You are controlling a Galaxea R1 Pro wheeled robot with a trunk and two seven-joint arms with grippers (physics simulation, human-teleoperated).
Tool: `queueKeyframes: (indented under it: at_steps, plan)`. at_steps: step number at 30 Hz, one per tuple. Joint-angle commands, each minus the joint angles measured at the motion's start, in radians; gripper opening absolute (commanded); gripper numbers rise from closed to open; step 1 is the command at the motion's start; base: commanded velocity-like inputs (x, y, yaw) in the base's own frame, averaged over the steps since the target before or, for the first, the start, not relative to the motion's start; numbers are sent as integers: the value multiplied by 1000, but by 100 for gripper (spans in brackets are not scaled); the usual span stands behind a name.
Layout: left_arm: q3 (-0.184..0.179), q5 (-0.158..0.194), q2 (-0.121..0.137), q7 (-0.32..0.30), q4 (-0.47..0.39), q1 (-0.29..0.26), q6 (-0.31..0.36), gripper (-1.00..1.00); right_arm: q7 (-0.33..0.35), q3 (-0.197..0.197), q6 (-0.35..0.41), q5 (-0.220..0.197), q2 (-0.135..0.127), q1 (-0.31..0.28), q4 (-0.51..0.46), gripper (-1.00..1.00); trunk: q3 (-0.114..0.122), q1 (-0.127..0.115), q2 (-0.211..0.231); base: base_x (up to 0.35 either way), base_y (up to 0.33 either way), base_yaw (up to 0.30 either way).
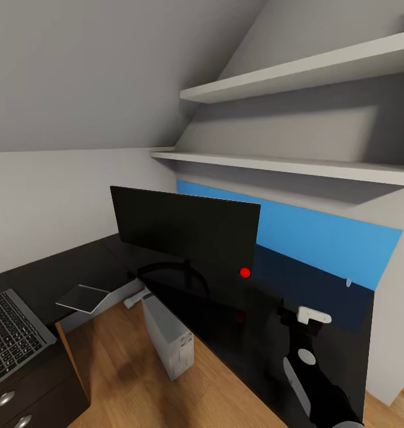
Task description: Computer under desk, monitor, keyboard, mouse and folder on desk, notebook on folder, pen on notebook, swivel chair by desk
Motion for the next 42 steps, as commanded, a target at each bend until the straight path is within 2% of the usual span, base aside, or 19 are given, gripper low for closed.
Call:
queueKeyframes:
  at_steps: [1, 2, 3, 6, 7, 10, 11, 13, 14, 15, 16, 17, 19, 21, 24, 31, 42]
  plan:
    - [-9, 8, 0, 5, 1, -1, -4, 100, 1, -4, -7, -13, -6, -1, 7, 100, -1, 0, -1, 0, 0, 0]
    - [-9, 8, 0, 5, 1, -1, -4, 100, 3, -11, -6, -19, -13, -3, 11, 100, -1, 0, -1, 0, 0, 0]
    - [-9, 8, 0, 5, 1, -1, -4, 100, 11, -25, -5, -39, -28, -13, 19, 100, -1, 0, -1, 0, 0, 0]
    - [-9, 8, 0, 5, 1, -1, -4, 100, 35, -41, 7, -90, -48, -47, 31, 100, -1, 0, -1, 0, 0, 0]
    - [-9, 8, 0, 5, 1, -1, -5, 100, 74, -52, 41, -163, -71, -97, 61, 100, -1, 0, -1, 0, 0, 0]
    - [-9, 8, 0, 5, 1, -1, -5, 100, 121, -64, 96, -255, -110, -163, 121, 100, -1, 0, -1, 0, 0, 0]
    - [-9, 8, 0, 5, 1, -1, -5, 100, 171, -73, 133, -346, -150, -232, 208, 100, -1, 0, -1, 0, 0, 0]
    - [-9, 8, 0, 5, 1, -1, -5, 100, 226, -80, 161, -445, -189, -310, 310, 100, -1, 0, -1, 0, 0, 0]
    - [-9, 8, 0, 5, 1, -1, -5, 100, 276, -85, 181, -533, -220, -381, 401, 100, -1, 0, -1, 0, 0, 0]
    - [-9, 8, 0, 5, 1, -1, -5, 100, 299, -86, 190, -572, -234, -412, 441, 100, -1, 0, -1, 0, 0, 0]
    - [-9, 8, 0, 5, 1, -1, -5, 100, 379, -90, 222, -701, -274, -499, 543, 100, -1, 0, -1, 0, 0, 0]
    - [-9, 8, 0, 5, 1, -1, -6, 100, 414, -90, 233, -745, -284, -522, 565, 100, -1, 0, -1, 0, 0, 0]
    - [-10, 6, -1, 5, 1, -1, -6, 100, 497, -91, 245, -796, -289, -544, 600, 100, -1, 0, -1, 0, 0, 0]
    - [-10, 4, -2, 4, 1, -1, -6, 100, 542, -91, 251, -817, -280, -553, 621, 100, -1, 0, -1, 0, 0, 0]
    - [-10, 4, -2, 5, 1, -1, -7, 100, 568, -91, 254, -828, -272, -557, 635, 100, -1, 0, -1, 0, 11, 0]
    - [-10, 4, -2, 4, 1, -1, -7, 100, 574, -91, 263, -832, -268, -558, 637, 100, -1, 0, -1, 67, 184, 0]
    - [-10, 4, -2, 4, 1, -1, -7, 100, 575, -94, 284, -832, -269, -559, 639, 100, -1, 0, -1, 212, 149, 0]
